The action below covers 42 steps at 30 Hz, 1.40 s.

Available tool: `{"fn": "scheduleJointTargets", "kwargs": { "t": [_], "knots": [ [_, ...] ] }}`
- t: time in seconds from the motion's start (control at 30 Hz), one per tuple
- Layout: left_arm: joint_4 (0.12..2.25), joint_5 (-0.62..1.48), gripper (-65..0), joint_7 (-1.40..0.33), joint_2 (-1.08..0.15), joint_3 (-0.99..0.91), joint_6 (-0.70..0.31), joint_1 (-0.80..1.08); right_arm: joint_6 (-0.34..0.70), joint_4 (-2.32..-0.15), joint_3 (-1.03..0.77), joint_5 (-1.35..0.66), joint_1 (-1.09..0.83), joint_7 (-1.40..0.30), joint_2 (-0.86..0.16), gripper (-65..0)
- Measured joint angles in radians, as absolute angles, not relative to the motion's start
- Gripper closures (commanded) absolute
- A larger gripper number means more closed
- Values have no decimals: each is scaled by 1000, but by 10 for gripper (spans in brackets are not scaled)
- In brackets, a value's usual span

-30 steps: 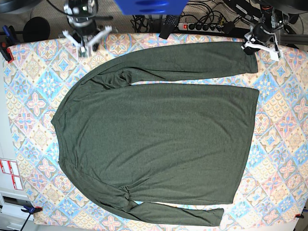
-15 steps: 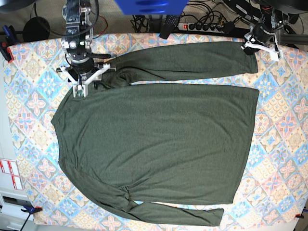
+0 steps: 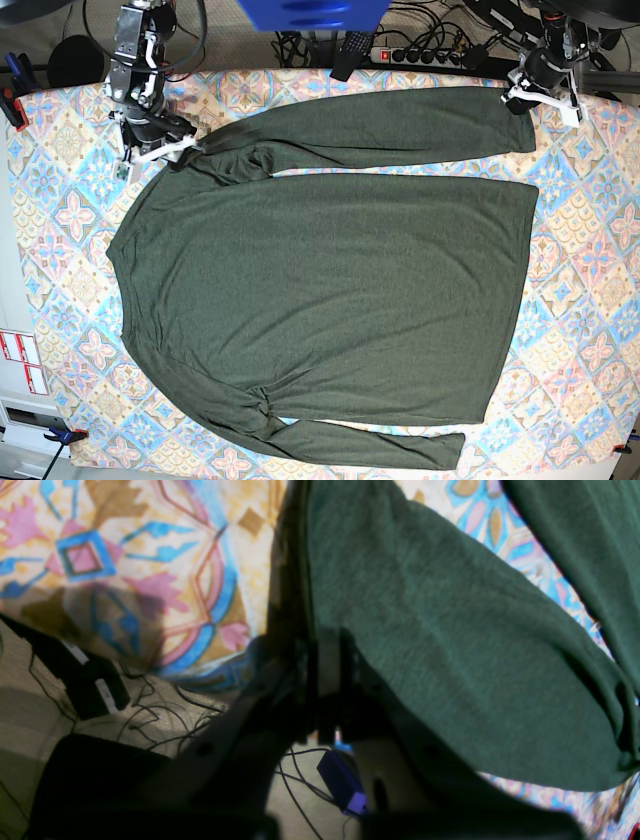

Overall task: Fold the T-shirt properly
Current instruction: 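Lower the right gripper and grasp the opposite shoulder corner, then lift both shoulder corners and pull the shirt toward the robot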

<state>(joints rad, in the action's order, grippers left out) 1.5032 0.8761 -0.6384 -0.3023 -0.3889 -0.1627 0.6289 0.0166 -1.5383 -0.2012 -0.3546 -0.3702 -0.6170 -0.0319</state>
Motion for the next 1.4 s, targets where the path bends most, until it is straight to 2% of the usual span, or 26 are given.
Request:
{"fn": "scheduleJointTargets", "kwargs": {
  "t": [0.63, 0.73, 0.87, 0.9, 1.2, 1.4],
  "knots": [
    [1503, 876, 0, -636, -302, -388, -162, 629, 24, -1420, -204, -427, -265, -560, -45, -264],
    [1503, 876, 0, -636, -302, -388, -163, 629, 13, -1412, -204, -421, -249, -576, -47, -184],
    [1503, 876, 0, -636, -303, -389, -162, 629, 7, -1411, -204, -421, -255, -569, -48, -19],
    [1503, 876, 0, -637, -305, -389, -163, 629, 5, -1411, -204, -421, -255, -569, -48, 0],
    [1544, 869, 0, -640, -342, -389, -162, 686, 36, -1430, -212, -450, -331, -530, -53, 0],
    [1567, 868, 0, -639, -367, -390, -200, 735, 39, -1507, -258, -450, -403, -588, -55, 0]
  ]
}}
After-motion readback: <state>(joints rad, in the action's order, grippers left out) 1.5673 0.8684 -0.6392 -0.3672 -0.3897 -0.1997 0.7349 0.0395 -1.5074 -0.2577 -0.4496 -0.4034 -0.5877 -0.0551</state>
